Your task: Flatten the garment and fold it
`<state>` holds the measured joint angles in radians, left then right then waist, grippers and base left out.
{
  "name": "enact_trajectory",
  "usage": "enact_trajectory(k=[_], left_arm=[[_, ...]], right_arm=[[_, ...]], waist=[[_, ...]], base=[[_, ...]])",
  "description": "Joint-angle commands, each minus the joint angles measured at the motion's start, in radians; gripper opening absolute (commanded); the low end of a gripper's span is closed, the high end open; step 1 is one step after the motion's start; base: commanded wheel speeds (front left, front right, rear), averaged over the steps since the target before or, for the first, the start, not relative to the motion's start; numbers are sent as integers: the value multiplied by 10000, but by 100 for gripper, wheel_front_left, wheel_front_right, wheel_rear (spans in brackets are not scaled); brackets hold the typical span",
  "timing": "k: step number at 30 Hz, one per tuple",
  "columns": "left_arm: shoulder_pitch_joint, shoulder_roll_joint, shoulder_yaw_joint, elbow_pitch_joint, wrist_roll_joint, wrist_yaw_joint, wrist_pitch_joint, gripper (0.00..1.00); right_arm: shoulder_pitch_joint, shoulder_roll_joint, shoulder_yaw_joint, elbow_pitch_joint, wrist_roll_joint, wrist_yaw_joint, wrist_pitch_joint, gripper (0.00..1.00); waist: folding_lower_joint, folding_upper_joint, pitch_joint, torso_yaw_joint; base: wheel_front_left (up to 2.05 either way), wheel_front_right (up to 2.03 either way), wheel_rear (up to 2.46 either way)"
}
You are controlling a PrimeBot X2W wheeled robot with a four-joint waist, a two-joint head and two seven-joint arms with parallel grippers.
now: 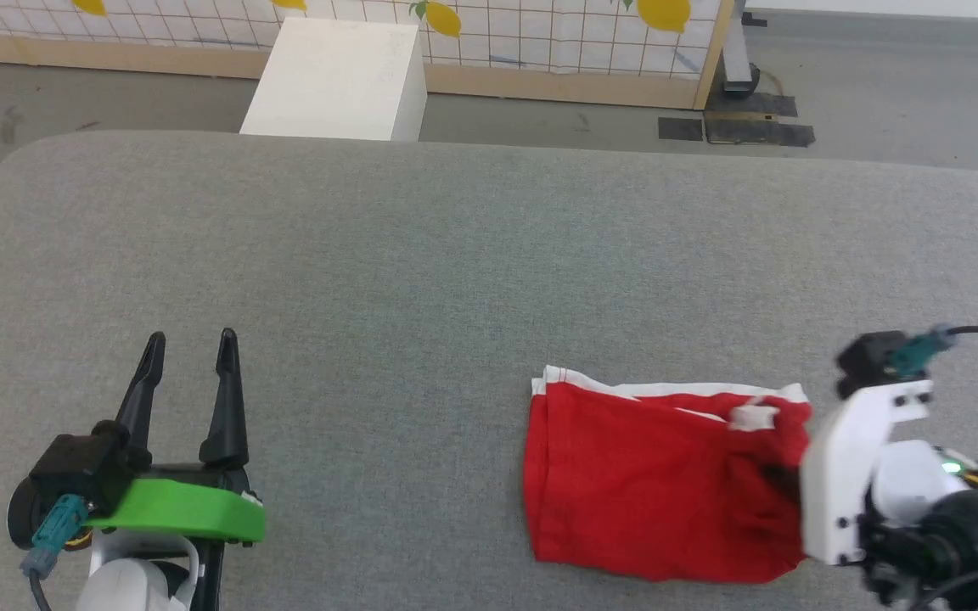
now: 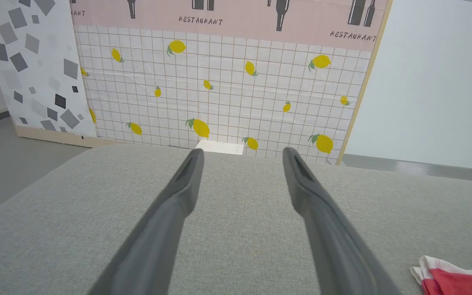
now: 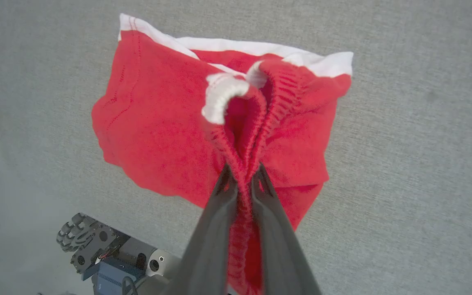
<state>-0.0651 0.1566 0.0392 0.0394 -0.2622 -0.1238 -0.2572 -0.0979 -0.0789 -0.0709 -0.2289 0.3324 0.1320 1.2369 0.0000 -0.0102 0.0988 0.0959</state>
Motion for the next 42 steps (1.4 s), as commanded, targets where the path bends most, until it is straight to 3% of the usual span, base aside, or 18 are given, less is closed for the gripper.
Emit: enact_trajectory(k=[1, 13, 22, 23, 24, 25, 30, 36, 42], left_arm=[[112, -48, 27, -21, 135, -62, -45, 100], [23, -50, -143, 111, 13, -67, -45, 100], [-127, -55, -224, 181, -111, -68, -45, 100], [-117, -59, -217, 204, -130, -68, -45, 100], [-115, -61, -216, 214, -135, -68, -45, 100], [-110, -60, -212, 233, -142, -68, -45, 100], [-84, -77, -191, 279, -136, -68, -45, 100], [27, -113, -126, 220, -61, -68, -45, 100], [134, -124, -121, 162, -23, -69, -45, 100]], right_arm=[[-80, 105, 190, 87, 182, -13, -217, 0], [-1287, 284, 2686, 2752, 1645, -13, -2826, 0], [-2028, 285, 3702, 5071, 1722, -13, -4361, 0], [-2189, 286, 3879, 5748, 1319, -13, -4814, 0], [-2236, 286, 3962, 5879, 1224, -13, -4946, 43], [-2278, 286, 4095, 6008, 1182, -13, -5037, 100], [-2570, 286, 4790, 5767, 1029, -13, -5242, 100], [-2449, 286, 4920, 4364, 215, -13, -4651, 100], [-1599, 286, 3856, 2052, -394, -13, -4346, 100]], waist=[[0, 102, 20, 37], [0, 102, 379, 496], [0, 102, 558, 755], [0, 102, 576, 755], [0, 102, 570, 750], [0, 102, 556, 734], [0, 102, 435, 584], [0, 102, 202, 330], [0, 102, 132, 82]], base=[[0, 0, 0], [0, 0, 0], [0, 0, 0], [0, 0, 0], [0, 0, 0], [0, 0, 0], [0, 0, 0], [0, 0, 0], [0, 0, 0]])
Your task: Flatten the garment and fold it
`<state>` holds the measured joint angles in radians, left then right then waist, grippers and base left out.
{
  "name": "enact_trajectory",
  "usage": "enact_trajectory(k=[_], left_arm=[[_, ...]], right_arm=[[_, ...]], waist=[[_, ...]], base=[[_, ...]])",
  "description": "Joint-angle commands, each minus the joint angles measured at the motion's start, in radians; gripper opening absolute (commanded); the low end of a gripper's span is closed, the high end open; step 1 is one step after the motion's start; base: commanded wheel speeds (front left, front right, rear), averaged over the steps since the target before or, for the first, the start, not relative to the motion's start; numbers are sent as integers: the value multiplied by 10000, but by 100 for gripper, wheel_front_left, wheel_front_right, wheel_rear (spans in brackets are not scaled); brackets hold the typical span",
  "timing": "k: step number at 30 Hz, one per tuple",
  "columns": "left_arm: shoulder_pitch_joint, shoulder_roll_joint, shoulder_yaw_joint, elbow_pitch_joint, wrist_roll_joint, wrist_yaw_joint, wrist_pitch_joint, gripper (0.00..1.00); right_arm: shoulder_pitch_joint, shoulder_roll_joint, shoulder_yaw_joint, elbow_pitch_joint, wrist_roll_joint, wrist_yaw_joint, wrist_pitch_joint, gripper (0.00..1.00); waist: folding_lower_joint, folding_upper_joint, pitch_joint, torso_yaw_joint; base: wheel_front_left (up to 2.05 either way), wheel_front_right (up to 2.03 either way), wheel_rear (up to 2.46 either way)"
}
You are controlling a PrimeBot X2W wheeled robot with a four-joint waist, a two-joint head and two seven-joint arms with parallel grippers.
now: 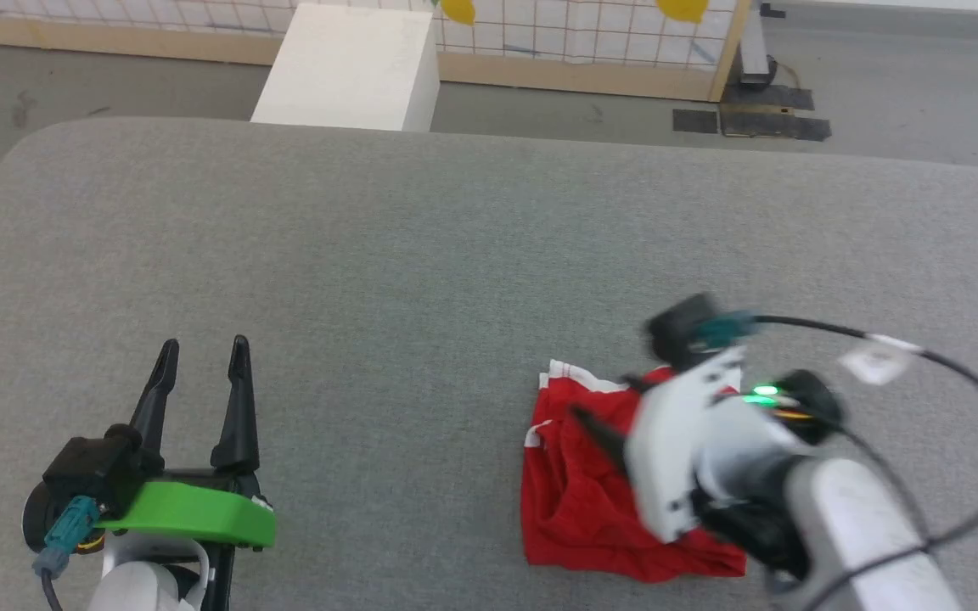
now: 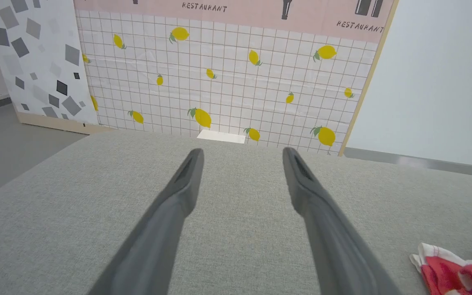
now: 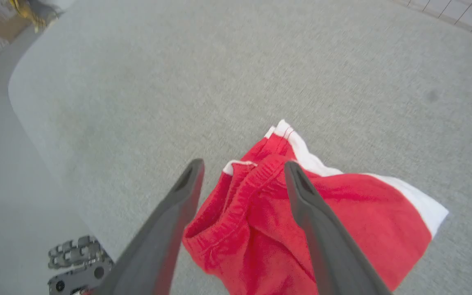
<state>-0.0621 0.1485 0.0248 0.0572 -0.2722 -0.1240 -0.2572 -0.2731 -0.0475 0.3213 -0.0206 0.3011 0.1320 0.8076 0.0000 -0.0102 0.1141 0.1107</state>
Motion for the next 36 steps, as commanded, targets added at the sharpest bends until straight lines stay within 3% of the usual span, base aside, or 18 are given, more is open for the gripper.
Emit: enact_trajectory(k=[1, 7, 10, 17, 27, 28, 29, 30, 36], left_arm=[[115, -43, 44, -25, 81, -67, -45, 100], [91, -47, -25, -68, 76, -67, -45, 100], [44, -33, -43, -96, 47, -67, -45, 100], [-87, 45, -163, -88, -1, -67, -45, 100], [-169, 79, -257, 7, -69, -67, -45, 100], [-162, 83, -253, 14, -68, -67, -45, 100], [-158, 84, -252, 16, -68, -67, -45, 100], [-151, 84, -255, 18, -66, -67, -45, 100], [-111, 92, -199, -12, -73, -67, -45, 100]], right_arm=[[365, -28, -487, -364, -317, -13, -47, 100], [1387, -28, -2612, -993, -1751, -13, 329, 100], [1694, -28, -3018, -785, -1919, -13, 266, 100], [1658, -28, -2738, 361, -1369, -13, -442, 100], [1328, -28, -2283, 2226, -1649, -13, -863, 100], [1296, -28, -2283, 2369, -1678, -13, -847, 50], [1256, -28, -2273, 2445, -1706, -13, -866, 21], [1204, -28, -2262, 2512, -1765, -13, -904, 2], [884, -28, -2017, 2479, -2142, -13, -876, 0]], waist=[[0, 102, -14, -122], [0, 102, 81, -245], [0, 102, 169, -257], [0, 102, 390, -188], [0, 102, 447, -39], [0, 102, 439, -38], [0, 102, 438, -34], [0, 102, 431, -29], [0, 102, 401, -195]], base=[[0, 0, 0], [0, 0, 0], [0, 0, 0], [0, 0, 0], [0, 0, 0], [0, 0, 0], [0, 0, 0], [0, 0, 0], [0, 0, 0]])
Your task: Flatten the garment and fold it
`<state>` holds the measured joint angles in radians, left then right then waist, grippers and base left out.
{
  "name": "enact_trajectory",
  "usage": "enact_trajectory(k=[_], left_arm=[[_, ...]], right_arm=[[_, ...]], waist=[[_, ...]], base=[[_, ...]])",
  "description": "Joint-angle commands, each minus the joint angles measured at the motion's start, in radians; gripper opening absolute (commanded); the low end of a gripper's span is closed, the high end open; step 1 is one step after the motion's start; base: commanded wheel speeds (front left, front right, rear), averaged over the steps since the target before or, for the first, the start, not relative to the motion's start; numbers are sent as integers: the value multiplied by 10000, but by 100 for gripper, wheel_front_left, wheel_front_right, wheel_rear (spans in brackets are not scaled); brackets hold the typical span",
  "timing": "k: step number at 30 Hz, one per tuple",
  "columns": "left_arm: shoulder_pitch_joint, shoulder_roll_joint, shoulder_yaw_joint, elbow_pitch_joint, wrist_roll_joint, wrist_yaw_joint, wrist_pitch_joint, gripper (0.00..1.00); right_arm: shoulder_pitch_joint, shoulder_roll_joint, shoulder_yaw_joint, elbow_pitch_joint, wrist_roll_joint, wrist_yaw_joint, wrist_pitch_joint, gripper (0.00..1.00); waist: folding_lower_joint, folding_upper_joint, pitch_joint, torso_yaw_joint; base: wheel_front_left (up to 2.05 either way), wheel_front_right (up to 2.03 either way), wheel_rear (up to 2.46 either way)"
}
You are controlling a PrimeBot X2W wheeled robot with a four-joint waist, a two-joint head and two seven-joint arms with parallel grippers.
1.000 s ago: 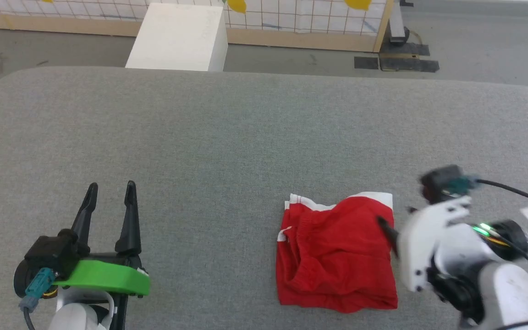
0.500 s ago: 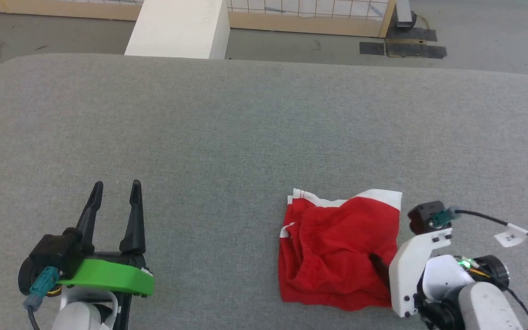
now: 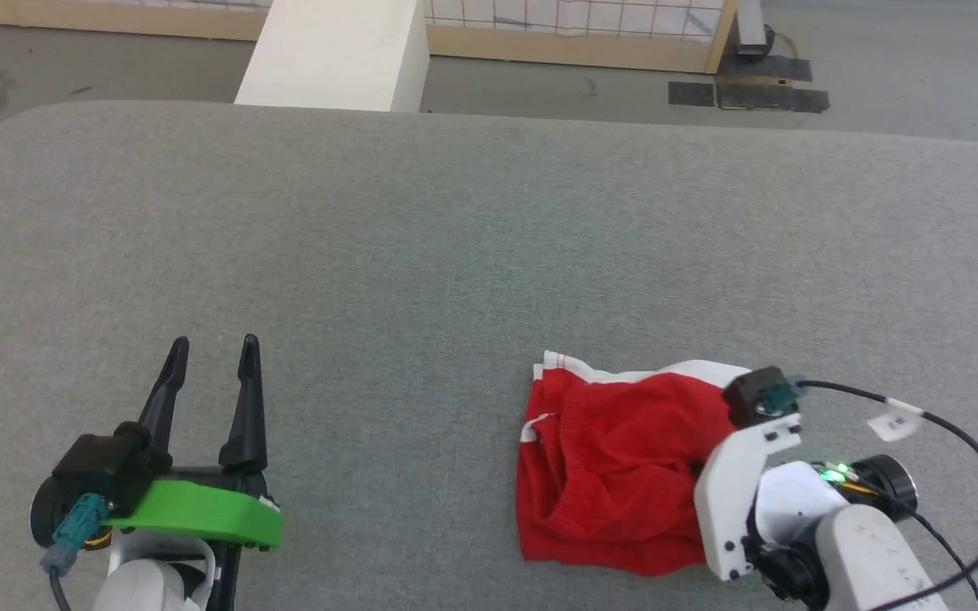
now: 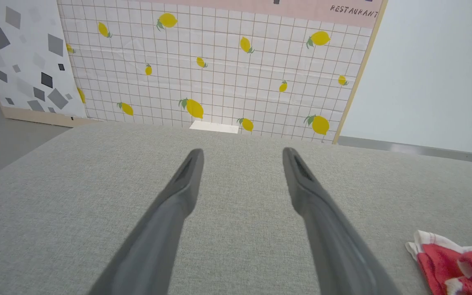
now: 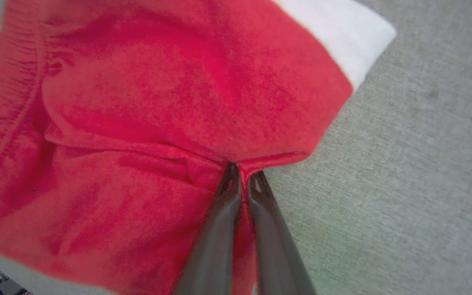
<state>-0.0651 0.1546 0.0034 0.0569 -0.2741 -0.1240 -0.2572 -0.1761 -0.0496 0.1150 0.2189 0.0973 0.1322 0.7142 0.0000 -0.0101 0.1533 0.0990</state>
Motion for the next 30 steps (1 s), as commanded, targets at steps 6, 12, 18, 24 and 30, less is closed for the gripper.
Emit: enact_trajectory(k=[6, 12, 18, 24, 30], left_arm=[[34, -18, 178, -197, -103, -67, -45, 100], [5, 58, 235, -465, -175, -67, -45, 100], [-389, 438, 13, -694, -157, -67, -45, 100], [-583, 855, 237, -1056, -53, -67, -45, 100], [-714, 1402, 512, -1518, -37, -67, -45, 100]], right_arm=[[-739, -160, 1151, -118, -489, -15, 683, 0], [-1853, -996, 2803, -48, -23, -15, 1208, 0], [-2940, -1684, 3584, 277, 335, -15, 1087, 0], [-4009, -2103, 3355, 603, 411, -15, 605, 0], [-4930, -2702, 2320, 969, 264, -15, 282, 0]], waist=[[0, 101, 189, -1093], [0, 101, 718, -2816], [0, 101, 1381, -4102], [0, 101, 2152, -4773], [0, 101, 3125, -4797]], base=[[0, 0, 0], [0, 0, 0], [0, 0, 0], [0, 0, 0], [0, 0, 0]])
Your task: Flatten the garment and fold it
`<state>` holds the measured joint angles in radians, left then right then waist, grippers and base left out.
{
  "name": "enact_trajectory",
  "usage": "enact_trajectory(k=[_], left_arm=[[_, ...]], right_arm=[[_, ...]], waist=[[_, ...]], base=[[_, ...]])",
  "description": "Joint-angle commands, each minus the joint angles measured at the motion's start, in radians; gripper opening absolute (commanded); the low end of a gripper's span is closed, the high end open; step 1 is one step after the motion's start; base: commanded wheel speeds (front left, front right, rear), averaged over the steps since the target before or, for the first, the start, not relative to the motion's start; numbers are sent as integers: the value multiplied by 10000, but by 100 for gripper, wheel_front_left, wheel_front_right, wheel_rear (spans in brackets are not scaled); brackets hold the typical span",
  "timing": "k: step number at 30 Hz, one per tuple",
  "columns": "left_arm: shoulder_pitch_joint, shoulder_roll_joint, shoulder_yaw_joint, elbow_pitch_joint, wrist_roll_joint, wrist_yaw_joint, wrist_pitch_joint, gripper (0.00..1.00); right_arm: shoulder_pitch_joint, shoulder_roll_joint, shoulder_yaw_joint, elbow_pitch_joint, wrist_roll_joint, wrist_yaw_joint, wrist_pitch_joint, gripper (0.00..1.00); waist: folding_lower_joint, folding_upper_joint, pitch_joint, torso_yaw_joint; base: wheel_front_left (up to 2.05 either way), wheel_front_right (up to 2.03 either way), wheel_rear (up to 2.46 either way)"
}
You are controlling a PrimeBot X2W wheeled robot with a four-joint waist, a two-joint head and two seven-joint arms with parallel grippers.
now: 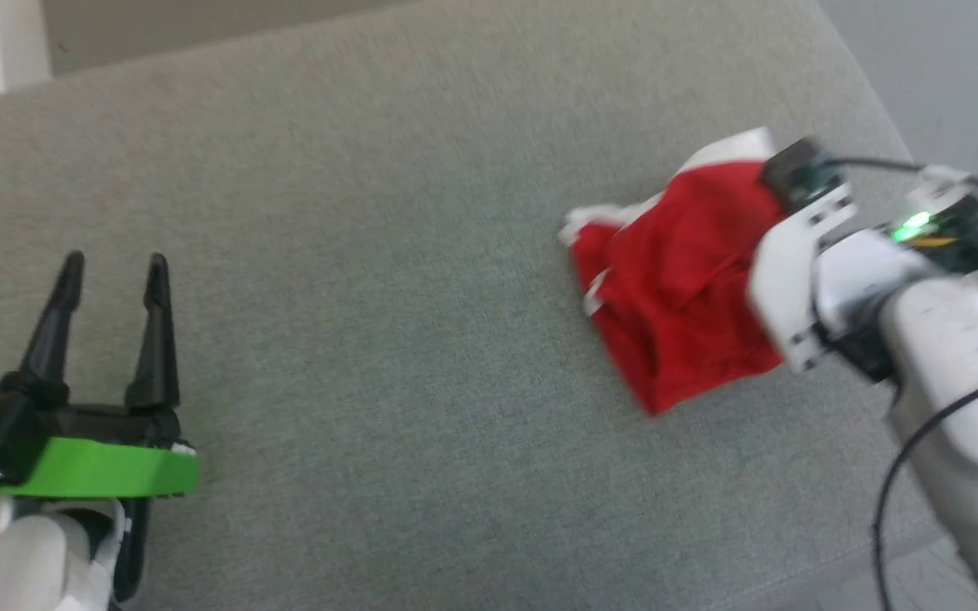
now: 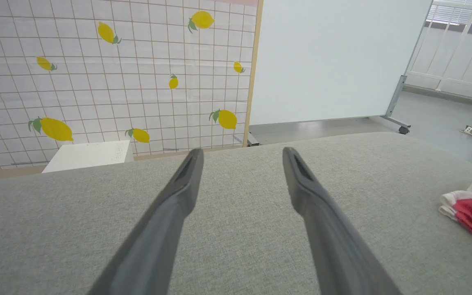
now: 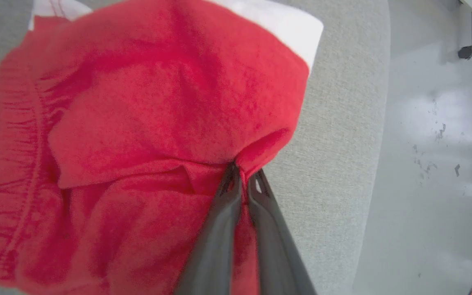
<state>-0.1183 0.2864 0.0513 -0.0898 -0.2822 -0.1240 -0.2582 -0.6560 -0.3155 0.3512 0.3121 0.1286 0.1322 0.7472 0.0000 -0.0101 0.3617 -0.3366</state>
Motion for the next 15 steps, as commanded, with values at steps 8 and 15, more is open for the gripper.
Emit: enact_trajectory(k=[8, 15], left_arm=[[-322, 713, 314, -565, -10, -59, 59, 100], [-91, 1010, 628, -829, -109, 8, 186, 100]], right_arm=[[-378, -673, -2040, 256, -673, -15, -152, 0], [-272, -1014, -3745, 241, -1268, -15, -320, 0]], waist=[[0, 101, 2011, 105], [0, 101, 2330, 437]], base=[[0, 0, 0], [0, 0, 0]])
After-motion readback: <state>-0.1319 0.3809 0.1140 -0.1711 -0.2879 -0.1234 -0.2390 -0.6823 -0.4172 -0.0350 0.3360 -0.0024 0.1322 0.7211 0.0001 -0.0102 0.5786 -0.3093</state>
